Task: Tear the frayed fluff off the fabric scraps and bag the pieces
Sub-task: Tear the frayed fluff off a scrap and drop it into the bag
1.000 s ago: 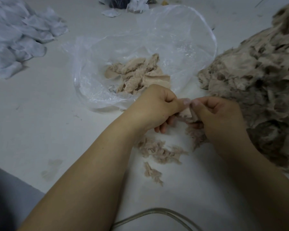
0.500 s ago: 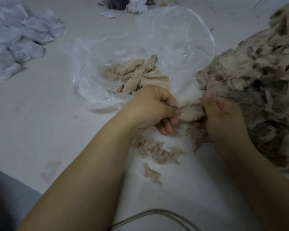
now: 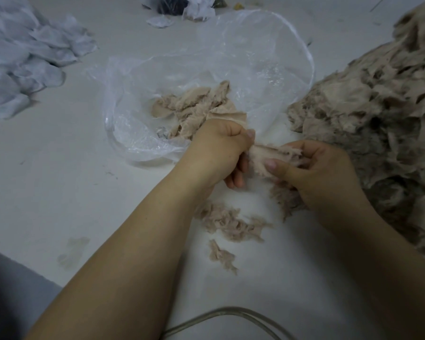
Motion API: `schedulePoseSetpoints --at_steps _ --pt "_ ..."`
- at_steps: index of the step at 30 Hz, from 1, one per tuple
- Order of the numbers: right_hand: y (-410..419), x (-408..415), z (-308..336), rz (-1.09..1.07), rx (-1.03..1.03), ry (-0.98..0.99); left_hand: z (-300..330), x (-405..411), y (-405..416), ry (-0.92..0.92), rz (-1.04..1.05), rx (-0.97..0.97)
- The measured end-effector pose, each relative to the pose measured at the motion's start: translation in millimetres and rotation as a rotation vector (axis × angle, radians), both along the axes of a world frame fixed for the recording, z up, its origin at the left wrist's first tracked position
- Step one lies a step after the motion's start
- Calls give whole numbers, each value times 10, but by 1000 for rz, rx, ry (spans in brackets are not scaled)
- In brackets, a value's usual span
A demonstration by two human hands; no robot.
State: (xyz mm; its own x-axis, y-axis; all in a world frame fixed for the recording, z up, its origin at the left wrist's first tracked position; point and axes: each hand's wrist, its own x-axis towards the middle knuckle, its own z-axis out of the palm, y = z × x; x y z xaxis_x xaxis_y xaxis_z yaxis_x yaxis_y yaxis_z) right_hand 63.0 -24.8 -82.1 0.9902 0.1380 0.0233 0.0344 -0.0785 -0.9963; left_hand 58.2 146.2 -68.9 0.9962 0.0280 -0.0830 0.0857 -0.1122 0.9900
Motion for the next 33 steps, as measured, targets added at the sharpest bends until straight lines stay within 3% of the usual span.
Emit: schedulePoseSetpoints --at_steps 6,14,21,24,29,33 --pt "7 -33 -2 76 -154 -86 6 -48 -27 -99 -126 177" --pt "-14 3 -1 42 31 28 -6 -22 -7 -17 -19 144" --pt "-6 -36 21 111 -136 -49 21 -65 -57 -179 -156 290" --pt "4 -59 43 135 -121 -33 21 -47 -56 -226 -94 337" --pt "-20 -29 53 112 35 58 15 -19 -49 -156 17 273" --pt "-6 -9 12 67 16 30 21 -32 -58 -124 -4 291"
